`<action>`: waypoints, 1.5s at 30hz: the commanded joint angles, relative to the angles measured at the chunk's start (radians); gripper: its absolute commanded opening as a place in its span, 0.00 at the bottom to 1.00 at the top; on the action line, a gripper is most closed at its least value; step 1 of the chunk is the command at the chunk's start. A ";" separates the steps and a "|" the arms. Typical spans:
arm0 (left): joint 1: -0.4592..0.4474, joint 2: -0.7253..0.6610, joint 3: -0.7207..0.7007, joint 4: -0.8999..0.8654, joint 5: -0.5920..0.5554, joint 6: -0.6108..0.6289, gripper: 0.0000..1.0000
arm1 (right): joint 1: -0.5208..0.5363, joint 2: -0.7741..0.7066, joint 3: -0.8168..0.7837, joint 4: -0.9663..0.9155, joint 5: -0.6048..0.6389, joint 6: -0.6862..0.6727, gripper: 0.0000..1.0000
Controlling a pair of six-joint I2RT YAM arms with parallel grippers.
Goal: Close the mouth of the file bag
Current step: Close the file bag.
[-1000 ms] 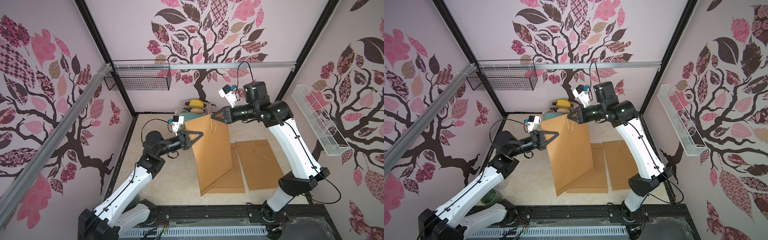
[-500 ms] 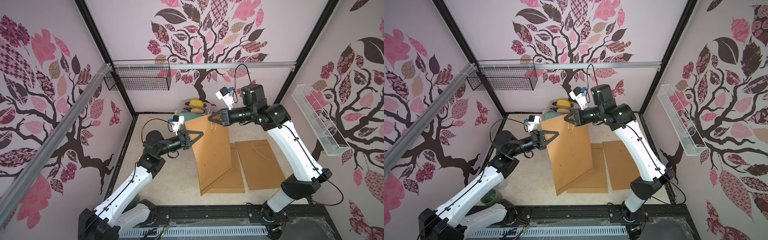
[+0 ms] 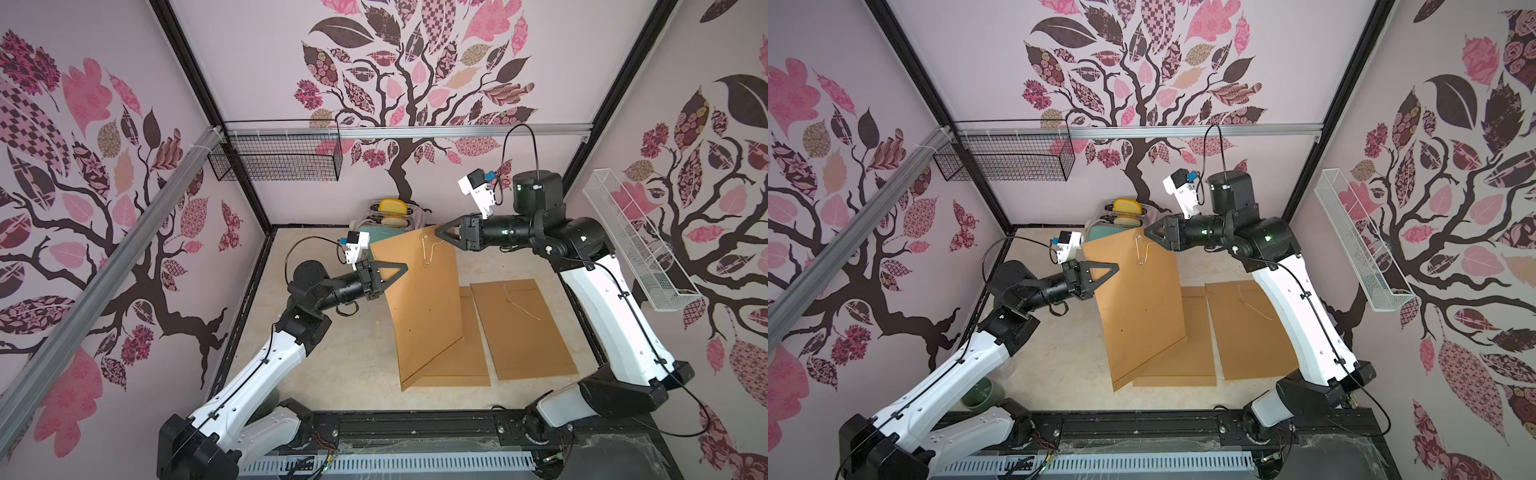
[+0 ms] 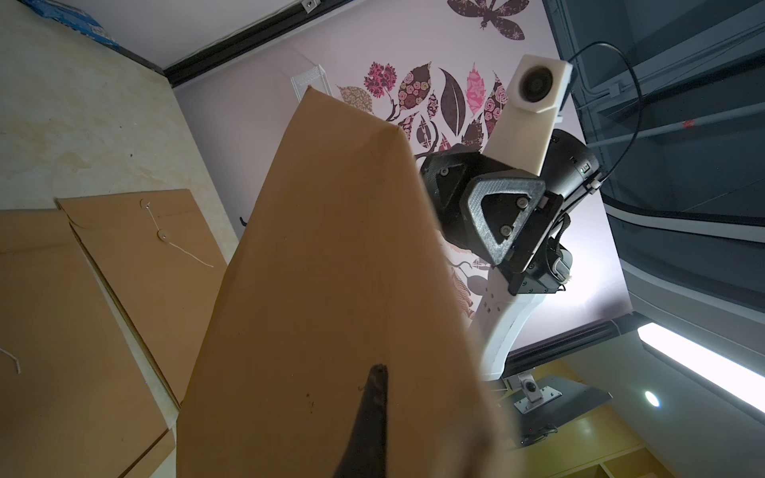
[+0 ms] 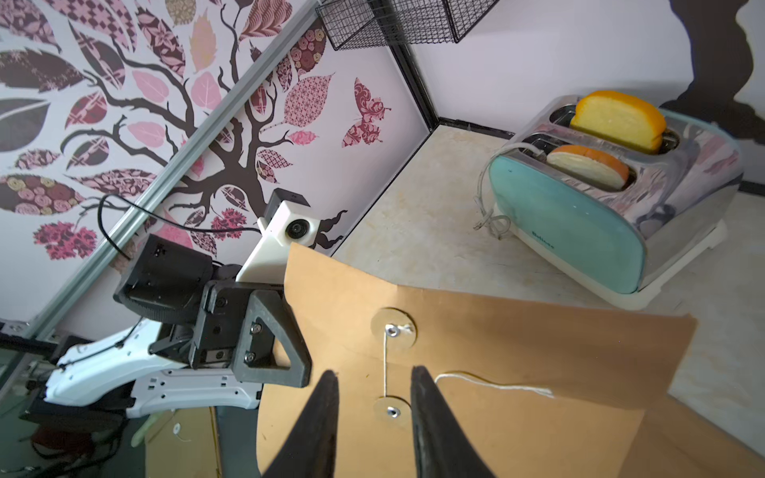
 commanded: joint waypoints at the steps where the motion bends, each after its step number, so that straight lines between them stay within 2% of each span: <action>1: -0.004 -0.008 0.037 0.030 0.005 0.012 0.00 | -0.011 0.011 0.008 -0.068 0.055 -0.069 0.38; 4: -0.004 -0.011 0.039 0.021 0.005 0.017 0.00 | -0.030 0.017 0.018 -0.128 0.100 -0.178 0.40; 7: -0.005 -0.008 0.039 0.020 0.006 0.018 0.00 | -0.088 -0.045 -0.085 -0.043 0.137 -0.164 0.40; 11: -0.005 -0.004 0.042 0.020 0.009 0.019 0.00 | -0.159 -0.078 -0.180 0.050 -0.027 -0.067 0.40; 14: -0.005 0.000 0.042 0.022 0.011 0.019 0.00 | -0.160 -0.084 -0.205 0.088 -0.102 -0.025 0.41; 20: -0.007 0.004 0.036 0.028 0.011 0.019 0.00 | -0.159 -0.078 -0.216 0.156 -0.173 0.041 0.41; 25: -0.009 -0.002 0.034 0.028 0.009 0.017 0.00 | -0.160 -0.044 -0.196 0.118 -0.115 0.008 0.42; 30: -0.013 -0.001 0.035 0.028 0.009 0.019 0.00 | -0.159 -0.025 -0.198 0.155 -0.186 0.048 0.42; 45: -0.017 0.001 0.033 0.031 0.003 0.019 0.00 | -0.158 -0.041 -0.255 0.146 -0.202 0.039 0.42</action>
